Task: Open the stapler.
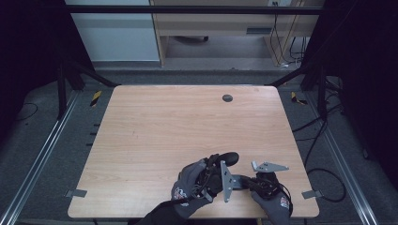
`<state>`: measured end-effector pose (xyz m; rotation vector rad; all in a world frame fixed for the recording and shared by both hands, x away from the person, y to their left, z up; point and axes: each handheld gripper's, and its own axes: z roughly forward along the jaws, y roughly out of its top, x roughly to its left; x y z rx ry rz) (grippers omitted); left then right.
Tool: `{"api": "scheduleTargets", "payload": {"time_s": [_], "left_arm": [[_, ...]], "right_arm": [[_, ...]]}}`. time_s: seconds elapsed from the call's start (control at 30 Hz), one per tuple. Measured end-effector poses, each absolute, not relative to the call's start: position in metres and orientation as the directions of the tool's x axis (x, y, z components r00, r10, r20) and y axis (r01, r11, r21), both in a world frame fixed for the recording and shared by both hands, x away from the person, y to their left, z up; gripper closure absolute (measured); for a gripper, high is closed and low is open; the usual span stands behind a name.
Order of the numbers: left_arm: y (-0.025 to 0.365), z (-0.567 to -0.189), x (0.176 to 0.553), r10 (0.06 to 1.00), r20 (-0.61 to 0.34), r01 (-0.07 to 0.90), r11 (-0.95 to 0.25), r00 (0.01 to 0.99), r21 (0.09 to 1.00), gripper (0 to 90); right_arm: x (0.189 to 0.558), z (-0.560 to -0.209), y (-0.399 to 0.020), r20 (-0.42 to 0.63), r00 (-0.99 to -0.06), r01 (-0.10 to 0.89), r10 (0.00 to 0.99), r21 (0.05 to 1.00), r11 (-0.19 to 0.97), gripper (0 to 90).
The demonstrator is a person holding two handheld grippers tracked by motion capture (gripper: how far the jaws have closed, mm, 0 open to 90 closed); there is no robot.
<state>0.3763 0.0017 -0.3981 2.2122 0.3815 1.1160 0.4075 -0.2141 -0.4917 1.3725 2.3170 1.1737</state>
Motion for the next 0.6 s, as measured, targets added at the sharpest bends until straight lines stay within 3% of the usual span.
{"api": "scheduleTargets", "payload": {"time_s": [0.6], "left_arm": [[0.024,-0.385,0.374,0.568,0.569,0.005,-0.71,0.594,0.704,59.0]], "right_arm": [[0.407,-0.492,-0.214,0.211,-0.545,0.65,0.812,0.718,0.25,90.0]]}}
